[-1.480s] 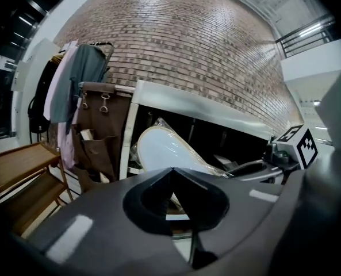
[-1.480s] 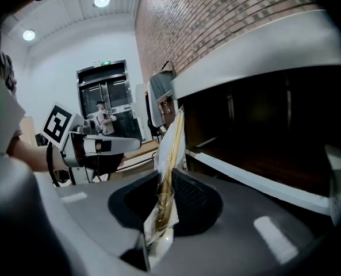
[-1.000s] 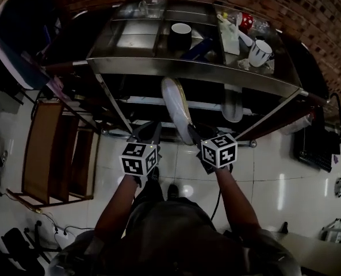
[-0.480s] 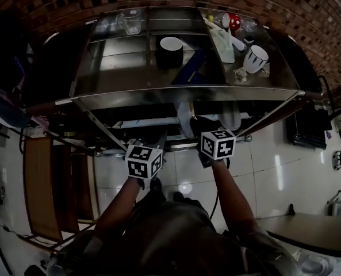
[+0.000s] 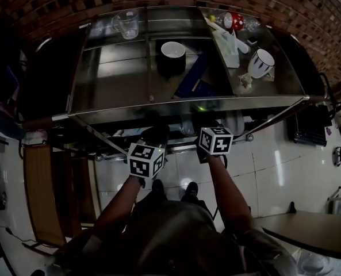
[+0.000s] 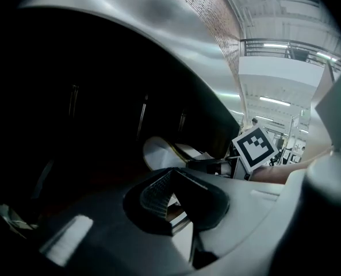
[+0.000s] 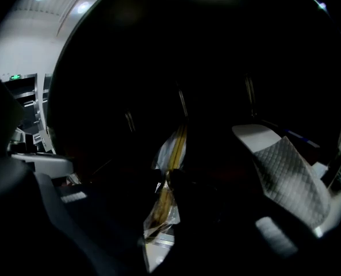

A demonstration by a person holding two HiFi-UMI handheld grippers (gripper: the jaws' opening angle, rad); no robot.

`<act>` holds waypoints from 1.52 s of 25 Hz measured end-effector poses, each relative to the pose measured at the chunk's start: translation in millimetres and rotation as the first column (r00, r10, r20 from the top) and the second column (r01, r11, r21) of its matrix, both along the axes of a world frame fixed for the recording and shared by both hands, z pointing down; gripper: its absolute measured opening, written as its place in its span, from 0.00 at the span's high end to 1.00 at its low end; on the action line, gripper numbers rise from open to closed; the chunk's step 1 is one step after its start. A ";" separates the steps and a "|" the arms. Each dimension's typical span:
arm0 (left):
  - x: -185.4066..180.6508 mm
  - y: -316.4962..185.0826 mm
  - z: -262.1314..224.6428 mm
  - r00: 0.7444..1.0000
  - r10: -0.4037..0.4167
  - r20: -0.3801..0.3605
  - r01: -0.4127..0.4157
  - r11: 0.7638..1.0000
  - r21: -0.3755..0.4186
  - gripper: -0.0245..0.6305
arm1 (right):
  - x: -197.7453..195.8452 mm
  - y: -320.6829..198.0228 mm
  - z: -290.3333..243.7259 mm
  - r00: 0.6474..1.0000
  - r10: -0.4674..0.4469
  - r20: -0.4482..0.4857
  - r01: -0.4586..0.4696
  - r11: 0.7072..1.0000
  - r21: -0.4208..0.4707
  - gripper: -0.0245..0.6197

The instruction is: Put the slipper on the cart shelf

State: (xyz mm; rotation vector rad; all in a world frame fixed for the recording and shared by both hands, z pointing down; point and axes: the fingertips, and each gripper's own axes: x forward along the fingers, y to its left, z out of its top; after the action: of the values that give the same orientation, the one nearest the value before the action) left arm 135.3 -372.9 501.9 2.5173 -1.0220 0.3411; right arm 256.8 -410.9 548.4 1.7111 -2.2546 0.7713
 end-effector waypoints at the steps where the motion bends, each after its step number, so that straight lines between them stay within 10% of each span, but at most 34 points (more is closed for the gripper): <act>1: 1.2 -2.7 -0.8 1.000 -0.009 0.001 0.009 1.000 0.004 0.95 | 2.0 -3.2 1.4 1.000 -0.006 -0.016 0.006 1.000 0.002 0.87; 19: 35.2 4.7 -17.8 0.997 -0.060 0.042 0.058 0.997 0.040 0.95 | 30.2 3.3 -27.3 0.990 -0.114 -0.084 0.123 0.986 0.113 0.66; 29: 57.0 19.7 -31.6 0.999 -0.049 0.018 0.048 0.997 0.062 0.95 | 34.9 54.9 -74.9 0.975 -0.218 -0.036 0.221 0.958 0.182 0.95; 38: 62.4 27.6 -52.9 0.999 -0.035 -0.001 0.035 0.995 0.099 0.95 | 19.6 72.6 -115.3 0.948 -0.317 0.003 0.304 0.911 0.278 0.96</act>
State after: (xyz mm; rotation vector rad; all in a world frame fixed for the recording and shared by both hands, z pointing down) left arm 197.8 -345.3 449.0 2.5833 -1.1069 0.2880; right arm 276.4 -338.3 433.1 1.3864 -2.6822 0.4499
